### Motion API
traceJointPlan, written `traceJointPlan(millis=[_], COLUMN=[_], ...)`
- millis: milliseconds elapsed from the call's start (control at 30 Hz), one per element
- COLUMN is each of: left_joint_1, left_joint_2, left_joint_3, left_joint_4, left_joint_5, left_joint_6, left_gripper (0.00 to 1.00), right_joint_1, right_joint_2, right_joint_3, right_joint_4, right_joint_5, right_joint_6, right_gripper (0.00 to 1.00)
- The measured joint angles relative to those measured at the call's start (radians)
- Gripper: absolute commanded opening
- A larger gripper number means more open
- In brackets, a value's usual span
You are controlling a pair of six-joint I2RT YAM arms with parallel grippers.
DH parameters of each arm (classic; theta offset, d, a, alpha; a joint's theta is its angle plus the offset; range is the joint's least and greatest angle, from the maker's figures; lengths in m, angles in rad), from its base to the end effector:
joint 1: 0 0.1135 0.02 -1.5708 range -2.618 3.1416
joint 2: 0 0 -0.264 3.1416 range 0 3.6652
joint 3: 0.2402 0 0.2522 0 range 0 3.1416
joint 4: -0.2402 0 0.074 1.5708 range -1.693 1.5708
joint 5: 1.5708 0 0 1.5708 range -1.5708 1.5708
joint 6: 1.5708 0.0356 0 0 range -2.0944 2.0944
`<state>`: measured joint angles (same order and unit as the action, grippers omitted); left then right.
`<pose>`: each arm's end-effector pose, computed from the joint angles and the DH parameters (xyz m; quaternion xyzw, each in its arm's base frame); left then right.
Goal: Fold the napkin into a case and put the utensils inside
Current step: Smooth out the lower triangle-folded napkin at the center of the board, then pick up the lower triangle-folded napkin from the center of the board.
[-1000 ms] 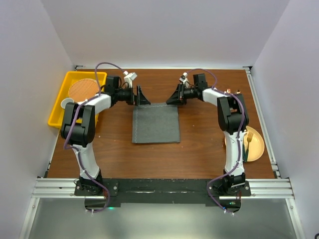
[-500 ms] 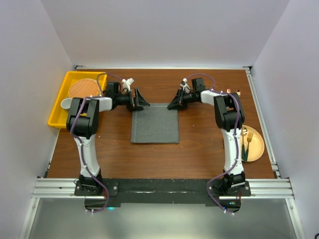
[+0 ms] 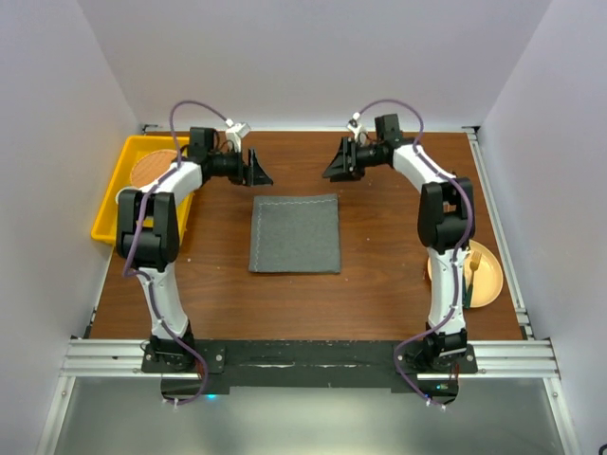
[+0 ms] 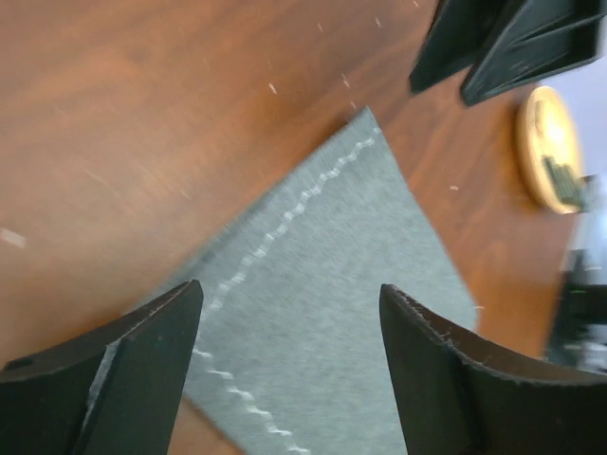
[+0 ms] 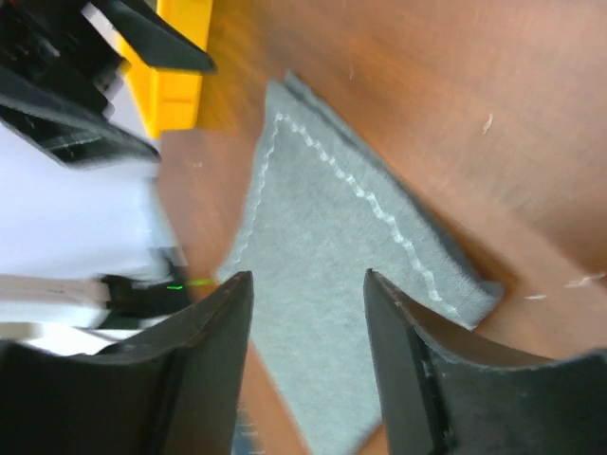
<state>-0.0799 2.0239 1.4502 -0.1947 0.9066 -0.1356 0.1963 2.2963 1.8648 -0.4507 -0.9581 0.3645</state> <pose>0.4392 -0.0633 0.2016 0.1479 0.8321 -0.4386 0.3057 0.4875 0.1266 0.1901 -0.0849 0.8455 0.4998 0.1678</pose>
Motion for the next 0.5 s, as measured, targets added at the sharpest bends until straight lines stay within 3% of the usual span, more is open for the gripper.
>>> traceJointPlan(millis=[233,500], left_joint_1=[0.005,0.005], left_joint_2=[-0.019,0.030], left_joint_3=[0.085,0.102], left_joint_4=[-0.134,-0.234], left_joint_5=[-0.109,-0.184], left_joint_6=[0.238,0.314], left_gripper=[0.68,0.70], right_joint_1=[-0.014,-0.013], right_joint_2=[0.002,0.106], right_joint_3=[0.156,0.162], right_joint_4=[-0.269,-0.373], right_joint_5=[0.130,0.211], right_joint_6=[-0.332,-0.429], right_gripper=[0.70,0.67])
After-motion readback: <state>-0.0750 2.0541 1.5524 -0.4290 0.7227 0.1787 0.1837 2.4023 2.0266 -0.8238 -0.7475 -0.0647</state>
